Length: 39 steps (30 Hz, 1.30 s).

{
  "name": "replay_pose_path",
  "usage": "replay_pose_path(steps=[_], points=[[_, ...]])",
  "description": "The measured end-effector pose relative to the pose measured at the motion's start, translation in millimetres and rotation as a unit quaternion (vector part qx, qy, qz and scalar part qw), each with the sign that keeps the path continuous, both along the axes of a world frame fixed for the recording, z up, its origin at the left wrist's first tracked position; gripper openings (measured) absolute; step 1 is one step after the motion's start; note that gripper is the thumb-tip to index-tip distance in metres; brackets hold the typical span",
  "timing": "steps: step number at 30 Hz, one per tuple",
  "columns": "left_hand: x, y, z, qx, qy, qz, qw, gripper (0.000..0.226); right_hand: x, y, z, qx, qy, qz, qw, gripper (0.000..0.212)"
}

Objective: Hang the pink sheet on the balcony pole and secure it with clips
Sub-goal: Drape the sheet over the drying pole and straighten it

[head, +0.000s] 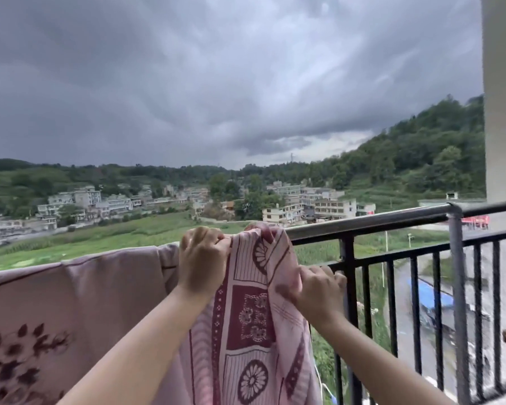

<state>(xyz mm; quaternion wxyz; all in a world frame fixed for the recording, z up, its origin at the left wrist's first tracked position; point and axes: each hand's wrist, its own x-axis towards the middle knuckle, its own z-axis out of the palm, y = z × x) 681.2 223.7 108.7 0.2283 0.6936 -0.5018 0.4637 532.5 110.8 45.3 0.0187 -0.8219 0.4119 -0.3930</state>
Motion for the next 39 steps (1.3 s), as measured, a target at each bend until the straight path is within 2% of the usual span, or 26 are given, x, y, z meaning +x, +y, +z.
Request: replay_pose_path(steps=[1, 3, 8, 10, 12, 17, 21, 24, 27, 30, 32, 34, 37, 39], points=[[-2.5, -2.2, -1.5, -0.006, -0.016, 0.008, 1.0, 0.021, 7.2, -0.2, -5.3, 0.067, -0.006, 0.02, 0.997, 0.049], [-5.6, -6.8, -5.0, -0.013, -0.027, 0.021, 0.999, 0.021, 16.1, -5.0, -11.0, 0.098, -0.061, 0.054, 0.992, 0.036], [-7.1, -14.3, 2.0, -0.085, -0.052, -0.002, 0.995, 0.018, -14.6, -25.0, 14.7, -0.103, -0.154, 0.022, 0.982, 0.023], [-18.3, -28.0, 18.2, -0.102, -0.055, 0.021, 0.993, 0.015, -27.9, -45.8, 50.8, -0.218, -0.178, -0.006, 0.96, 0.011], [-28.8, -52.8, 39.8, -0.098, -0.018, 0.057, 0.993, 0.016, -36.7, -74.3, 98.3, -0.31, -0.173, -0.001, 0.935, 0.003], [-36.3, -115.2, 93.2, -0.087, 0.05, 0.131, 0.986, 0.026, -17.4, -144.8, 189.3, -0.365, -0.106, 0.015, 0.925, 0.023], [-38.0, -157.6, 114.8, -0.061, 0.087, 0.177, 0.978, 0.031, 5.2, -190.0, 202.8, -0.282, 0.038, 0.034, 0.958, 0.024], [-44.3, -175.1, 94.9, -0.006, 0.115, 0.179, 0.977, 0.027, 0.7, -208.0, 173.1, -0.263, 0.133, 0.038, 0.955, 0.023], [-60.9, -180.9, 73.0, 0.019, 0.107, 0.12, 0.987, 0.021, -20.2, -214.6, 145.8, -0.262, 0.127, 0.083, 0.953, 0.027], [-85.8, -172.9, 59.6, 0.016, 0.114, 0.03, 0.993, 0.023, -57.1, -211.5, 118.5, -0.263, 0.013, 0.131, 0.956, 0.018], [-102.0, -166.5, 48.2, 0.037, 0.117, -0.021, 0.992, 0.024, -86.5, -206.8, 94.4, -0.276, -0.052, 0.118, 0.952, 0.014], [-112.3, -162.5, 29.7, 0.056, 0.1, -0.039, 0.993, 0.025, -108.1, -198.2, 60.0, -0.256, -0.058, 0.076, 0.962, 0.021], [-119.7, -161.0, 10.3, 0.033, 0.075, -0.015, 0.996, 0.019, -119.9, -188.2, 18.7, -0.184, -0.04, 0.04, 0.981, 0.033], [-122.9, -163.6, 6.7, -0.002, 0.073, -0.001, 0.997, 0.013, -118.6, -182.6, 12.3, -0.053, -0.022, 0.104, 0.993, 0.037]])
